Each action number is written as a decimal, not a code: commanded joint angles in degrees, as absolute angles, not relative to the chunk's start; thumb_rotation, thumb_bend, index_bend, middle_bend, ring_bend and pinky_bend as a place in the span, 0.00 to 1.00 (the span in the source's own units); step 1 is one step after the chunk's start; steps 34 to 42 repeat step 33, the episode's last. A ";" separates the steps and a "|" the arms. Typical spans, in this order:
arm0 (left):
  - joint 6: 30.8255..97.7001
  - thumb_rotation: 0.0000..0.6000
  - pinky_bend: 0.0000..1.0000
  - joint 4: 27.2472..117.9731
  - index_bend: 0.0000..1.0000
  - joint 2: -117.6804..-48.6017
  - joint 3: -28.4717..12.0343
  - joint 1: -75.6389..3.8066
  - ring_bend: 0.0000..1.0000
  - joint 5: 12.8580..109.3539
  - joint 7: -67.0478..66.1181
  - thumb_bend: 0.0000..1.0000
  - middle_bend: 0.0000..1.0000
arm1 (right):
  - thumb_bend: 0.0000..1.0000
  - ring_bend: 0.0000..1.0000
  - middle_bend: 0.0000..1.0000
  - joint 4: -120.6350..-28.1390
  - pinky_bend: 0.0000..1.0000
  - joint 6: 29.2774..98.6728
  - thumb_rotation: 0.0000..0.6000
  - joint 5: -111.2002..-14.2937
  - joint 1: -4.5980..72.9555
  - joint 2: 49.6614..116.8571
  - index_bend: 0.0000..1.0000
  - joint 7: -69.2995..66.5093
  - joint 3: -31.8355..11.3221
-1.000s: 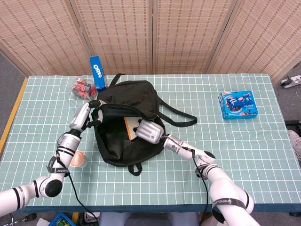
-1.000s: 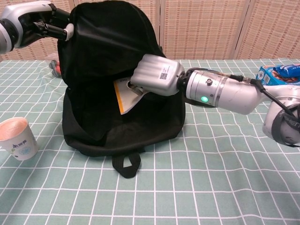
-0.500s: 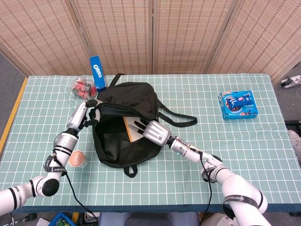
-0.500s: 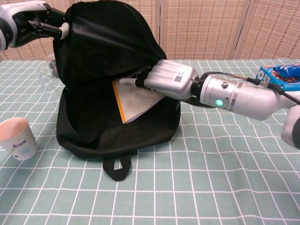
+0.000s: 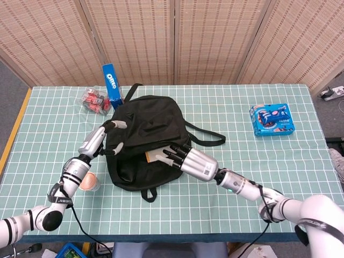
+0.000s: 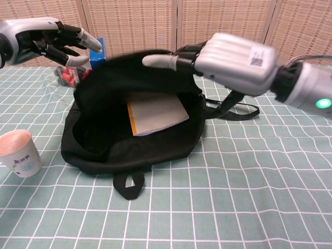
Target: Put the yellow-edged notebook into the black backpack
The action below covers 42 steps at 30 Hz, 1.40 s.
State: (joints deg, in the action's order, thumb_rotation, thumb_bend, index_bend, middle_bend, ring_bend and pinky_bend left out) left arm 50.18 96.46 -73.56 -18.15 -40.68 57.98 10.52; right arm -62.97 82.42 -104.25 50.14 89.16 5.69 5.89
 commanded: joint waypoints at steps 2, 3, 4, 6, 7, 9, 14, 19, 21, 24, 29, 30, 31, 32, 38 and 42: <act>51.49 0.48 0.01 98.16 0.00 -72.54 -16.79 -39.86 0.00 59.88 9.08 0.19 0.04 | 0.00 0.19 0.21 -73.80 0.40 88.55 1.00 -104.33 43.72 78.88 0.01 10.59 6.41; 52.18 0.43 0.01 98.53 0.00 -72.28 -16.59 -39.52 0.00 60.45 8.84 0.18 0.04 | 0.00 0.19 0.21 -74.77 0.40 88.89 1.00 -103.97 42.93 77.77 0.01 11.00 6.35; 53.21 0.38 0.01 99.07 0.00 -71.91 -16.36 -38.92 0.00 61.09 8.72 0.18 0.04 | 0.00 0.19 0.21 -75.80 0.40 89.12 1.00 -103.57 41.96 76.37 0.02 11.41 6.39; 54.94 0.43 0.00 99.82 0.00 -71.32 -16.11 -37.87 0.00 61.81 8.70 0.17 0.03 | 0.00 0.19 0.21 -77.00 0.40 89.21 1.00 -102.86 40.50 74.45 0.02 11.92 6.51; 56.14 0.62 0.00 100.36 0.00 -70.91 -15.94 -37.09 0.00 61.87 8.53 0.17 0.03 | 0.00 0.19 0.21 -77.75 0.40 89.10 1.00 -102.42 39.58 73.24 0.03 11.99 6.70; 58.11 0.95 0.00 100.95 0.00 -70.01 -15.29 -35.80 0.00 62.18 7.40 0.17 0.03 | 0.00 0.19 0.22 -78.83 0.40 88.93 1.00 -101.43 38.07 71.46 0.04 12.19 6.90; 63.79 1.00 0.00 101.09 0.05 -67.35 -12.41 -31.11 0.00 65.30 5.90 0.17 0.03 | 0.04 0.22 0.28 -82.37 0.40 88.49 1.00 -97.93 33.34 67.36 0.17 10.29 7.70; 71.38 1.00 0.00 98.71 0.13 -66.04 -8.83 -25.43 0.01 69.81 3.98 0.18 0.03 | 0.22 0.30 0.37 -85.50 0.40 88.27 1.00 -94.68 28.29 64.44 0.31 5.71 8.96; 74.16 1.00 0.00 97.77 0.16 -65.88 -7.63 -23.31 0.01 71.11 3.33 0.20 0.03 | 0.30 0.31 0.40 -86.28 0.40 88.76 1.00 -93.41 26.19 64.10 0.33 4.24 9.18; 78.57 1.00 0.00 96.30 0.18 -65.83 -5.79 -19.69 0.01 72.70 2.52 0.20 0.03 | 0.35 0.32 0.43 -86.29 0.41 91.13 1.00 -91.67 22.35 64.55 0.37 2.85 8.87; 83.18 1.00 0.00 95.64 0.18 -65.14 -2.96 -14.30 0.01 73.64 1.55 0.20 0.03 | 0.35 0.33 0.45 -86.17 0.41 94.44 1.00 -89.04 16.60 65.24 0.46 2.29 8.06; 83.75 1.00 0.00 95.97 0.18 -64.86 -2.57 -13.46 0.01 73.78 1.81 0.20 0.03 | 0.35 0.33 0.46 -86.19 0.41 94.77 1.00 -88.85 15.83 65.31 0.46 1.98 7.98; 84.55 1.00 0.00 96.43 0.18 -64.50 -2.09 -12.35 0.01 73.99 2.13 0.20 0.03 | 0.35 0.34 0.46 -86.01 0.41 95.19 1.00 -88.79 14.90 65.48 0.46 1.63 7.88; 85.38 1.00 0.00 96.67 0.18 -64.38 -1.83 -11.53 0.01 74.24 2.23 0.20 0.03 | 0.36 0.34 0.46 -85.99 0.41 95.35 1.00 -88.64 14.24 65.62 0.46 1.31 7.81; 86.21 1.00 0.00 96.87 0.18 -64.33 -1.54 -10.74 0.01 74.58 2.25 0.20 0.03 | 0.36 0.34 0.46 -86.09 0.41 95.43 1.00 -88.42 13.64 65.77 0.46 0.96 7.70; 86.21 1.00 0.00 96.87 0.18 -64.33 -1.54 -10.74 0.01 74.58 2.25 0.20 0.03 | 0.36 0.34 0.46 -86.09 0.41 95.43 1.00 -88.42 13.64 65.77 0.46 0.96 7.70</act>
